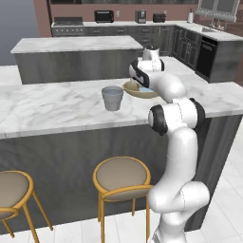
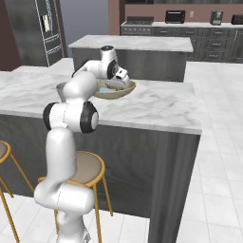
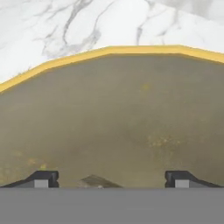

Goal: There are four ice cubes in the ice bowl. Place two ice cubes in each glass of water.

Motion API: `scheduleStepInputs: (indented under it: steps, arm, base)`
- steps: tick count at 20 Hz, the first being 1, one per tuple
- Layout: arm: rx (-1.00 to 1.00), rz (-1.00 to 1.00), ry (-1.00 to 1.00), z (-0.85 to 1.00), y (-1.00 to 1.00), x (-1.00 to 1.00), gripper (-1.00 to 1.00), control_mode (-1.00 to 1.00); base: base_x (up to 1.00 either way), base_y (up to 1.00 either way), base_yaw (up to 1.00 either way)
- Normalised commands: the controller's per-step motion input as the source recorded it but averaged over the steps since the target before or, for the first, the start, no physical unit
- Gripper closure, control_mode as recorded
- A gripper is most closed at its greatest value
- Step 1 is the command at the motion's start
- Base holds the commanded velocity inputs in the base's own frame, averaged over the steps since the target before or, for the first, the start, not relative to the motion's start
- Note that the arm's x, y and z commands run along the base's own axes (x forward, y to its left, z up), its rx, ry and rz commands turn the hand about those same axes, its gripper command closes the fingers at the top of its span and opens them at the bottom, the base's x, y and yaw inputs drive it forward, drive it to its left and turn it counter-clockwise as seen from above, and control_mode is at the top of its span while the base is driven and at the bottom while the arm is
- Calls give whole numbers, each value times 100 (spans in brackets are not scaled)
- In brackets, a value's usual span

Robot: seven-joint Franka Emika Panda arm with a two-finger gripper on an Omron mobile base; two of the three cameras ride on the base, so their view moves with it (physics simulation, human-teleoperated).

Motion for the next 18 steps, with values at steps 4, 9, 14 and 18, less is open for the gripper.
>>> scheduleStepInputs:
  steps: [4,9,14,18]
  arm:
    - [0,-14,10,-61,29,-42,100,-100]
    - [-1,-11,6,-70,14,-23,100,-100]
    - [2,-2,-13,-21,0,-39,100,-100]
    - [11,0,-38,14,0,-45,100,-100]
  base:
    - [0,0,0]
    - [0,0,0]
    - [0,0,0]
    - [0,0,0]
